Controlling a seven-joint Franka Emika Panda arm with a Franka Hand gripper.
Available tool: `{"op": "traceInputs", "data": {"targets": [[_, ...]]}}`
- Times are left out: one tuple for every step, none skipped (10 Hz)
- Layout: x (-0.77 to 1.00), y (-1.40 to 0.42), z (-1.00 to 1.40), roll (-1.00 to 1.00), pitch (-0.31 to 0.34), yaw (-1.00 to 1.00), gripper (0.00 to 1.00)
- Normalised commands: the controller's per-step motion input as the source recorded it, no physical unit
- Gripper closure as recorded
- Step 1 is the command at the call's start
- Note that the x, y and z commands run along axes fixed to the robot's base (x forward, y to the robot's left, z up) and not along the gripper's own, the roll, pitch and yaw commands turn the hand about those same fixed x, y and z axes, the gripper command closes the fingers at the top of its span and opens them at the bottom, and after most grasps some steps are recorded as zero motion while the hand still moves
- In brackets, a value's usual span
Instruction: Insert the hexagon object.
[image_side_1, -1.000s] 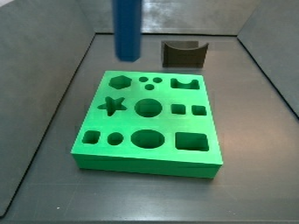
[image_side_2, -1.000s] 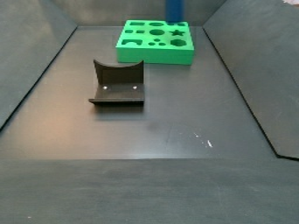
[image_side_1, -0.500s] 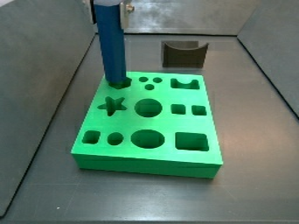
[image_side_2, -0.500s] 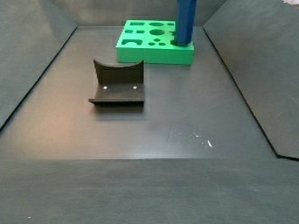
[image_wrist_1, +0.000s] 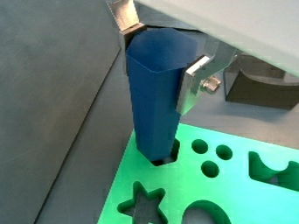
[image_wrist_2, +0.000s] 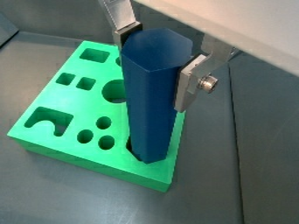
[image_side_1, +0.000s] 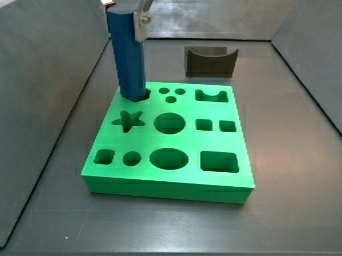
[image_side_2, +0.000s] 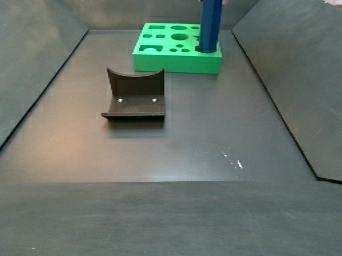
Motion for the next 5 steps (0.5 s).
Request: {"op": "traceInputs", "data": {"targets": [[0.06,-0.09,-0.28,-0.26,0.000,-0.28,1.00],[0.08,-0.05,-0.32,-0.28,-0.019,-0.23,1.00],[0.12,0.00,-0.40,-0.20,-0.004,-0.15,1.00],[0.15,0.00,-0.39,-0.08,0.000,-0.11,1.00],[0.20,0.00,-0.39,-0.02,0.000,-0.10,1.00]]}}
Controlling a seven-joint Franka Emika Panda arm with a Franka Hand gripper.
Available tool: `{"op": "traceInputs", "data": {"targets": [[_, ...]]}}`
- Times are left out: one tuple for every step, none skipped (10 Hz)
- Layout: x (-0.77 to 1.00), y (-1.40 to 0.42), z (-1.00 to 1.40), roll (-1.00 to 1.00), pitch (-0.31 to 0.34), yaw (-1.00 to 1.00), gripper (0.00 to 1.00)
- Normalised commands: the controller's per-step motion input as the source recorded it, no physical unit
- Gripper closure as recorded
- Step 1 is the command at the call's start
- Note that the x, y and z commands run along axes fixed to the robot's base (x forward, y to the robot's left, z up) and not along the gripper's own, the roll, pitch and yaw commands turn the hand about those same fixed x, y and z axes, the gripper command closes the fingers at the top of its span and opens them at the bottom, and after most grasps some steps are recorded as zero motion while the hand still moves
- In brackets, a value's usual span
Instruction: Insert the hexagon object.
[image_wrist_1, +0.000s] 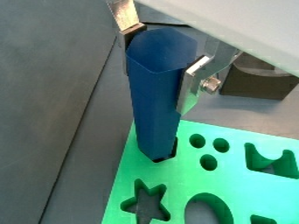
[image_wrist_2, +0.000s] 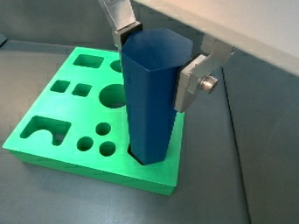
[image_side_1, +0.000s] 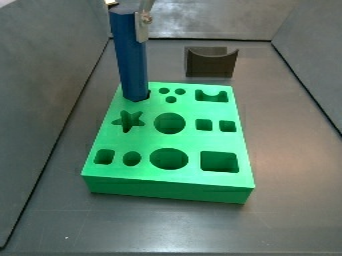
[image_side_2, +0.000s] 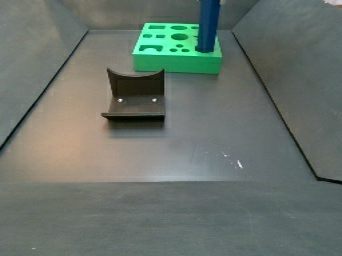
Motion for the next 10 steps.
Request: {"op": "traceInputs", "data": {"targets": [[0.25,0.00,-0.42,0.00,0.000,-0.04,1.00],[0.24,-0.07,-0.49,0.00,0.000,0.00,1.00],[0.27,-0.08,-0.55,0.00,0.000,0.00,1.00],[0.20,-0.07,-0.53,0.00,0.000,0.00,1.00],[0.05,-0.07,-0.44,0.01,0.000,0.00,1.00],[0.00,-0.14,-0.37,0.10,-0.014,0.00,1.00],[0.00,-0.20,-0.33,0.16,-0.030,0.00,1.00],[-0.03,-0.27,-0.36,0.15,-0.069,0.00,1.00],[-0.04,-0.06,-0.10,0.00,-0.081,0.01,1.00],[0.00,0.00,0.00,0.00,0.000,0.00,1.00]]}}
